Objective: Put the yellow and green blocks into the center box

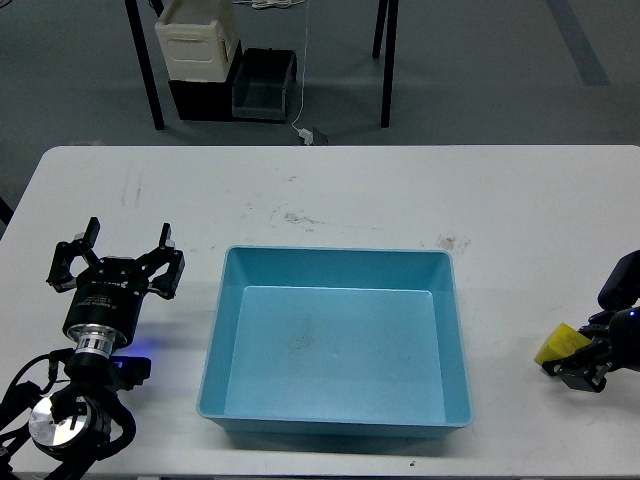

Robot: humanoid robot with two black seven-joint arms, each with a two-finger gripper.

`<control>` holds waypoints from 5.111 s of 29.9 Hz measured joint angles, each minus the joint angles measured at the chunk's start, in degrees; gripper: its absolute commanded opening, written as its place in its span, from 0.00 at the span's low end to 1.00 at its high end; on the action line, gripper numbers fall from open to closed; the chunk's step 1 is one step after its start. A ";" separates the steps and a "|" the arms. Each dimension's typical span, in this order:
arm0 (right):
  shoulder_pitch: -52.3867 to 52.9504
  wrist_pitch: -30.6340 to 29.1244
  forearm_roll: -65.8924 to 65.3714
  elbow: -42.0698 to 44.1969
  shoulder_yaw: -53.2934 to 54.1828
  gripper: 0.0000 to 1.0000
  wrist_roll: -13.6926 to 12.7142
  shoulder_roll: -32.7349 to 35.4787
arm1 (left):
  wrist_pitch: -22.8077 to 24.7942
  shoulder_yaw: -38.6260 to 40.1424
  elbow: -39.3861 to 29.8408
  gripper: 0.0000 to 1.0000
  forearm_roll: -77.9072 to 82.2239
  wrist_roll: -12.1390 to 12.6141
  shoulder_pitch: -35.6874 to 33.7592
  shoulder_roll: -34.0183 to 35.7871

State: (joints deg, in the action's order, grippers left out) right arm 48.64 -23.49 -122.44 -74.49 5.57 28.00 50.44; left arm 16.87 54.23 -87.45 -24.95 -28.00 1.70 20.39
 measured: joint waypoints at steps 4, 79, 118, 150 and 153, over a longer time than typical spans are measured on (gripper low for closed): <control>1.94 2.11 0.00 0.87 0.39 0.09 0.01 0.19 | 0.00 0.00 0.01 1.00 0.00 0.00 0.00 0.00; 34.19 5.46 27.66 4.78 -12.77 0.97 0.01 -28.24 | -0.92 -4.72 2.10 0.99 16.82 0.01 -7.28 18.47; -39.99 15.46 47.91 -16.42 78.19 0.95 -7.03 -44.18 | -1.10 2.06 -0.62 1.00 111.83 -0.02 -23.21 44.10; -57.68 19.51 52.53 -19.61 85.21 0.97 -6.30 -50.44 | 11.13 -39.70 2.55 1.00 145.25 0.01 -42.96 45.01; -57.69 19.48 52.54 -19.61 85.00 0.97 -6.30 -50.44 | 11.13 -40.75 4.52 1.00 145.60 0.01 -43.17 44.63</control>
State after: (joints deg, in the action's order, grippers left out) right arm -9.05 -4.02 -69.90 -94.11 90.57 21.70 0.00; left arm 28.00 13.48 -82.93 120.65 -27.99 -41.46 65.02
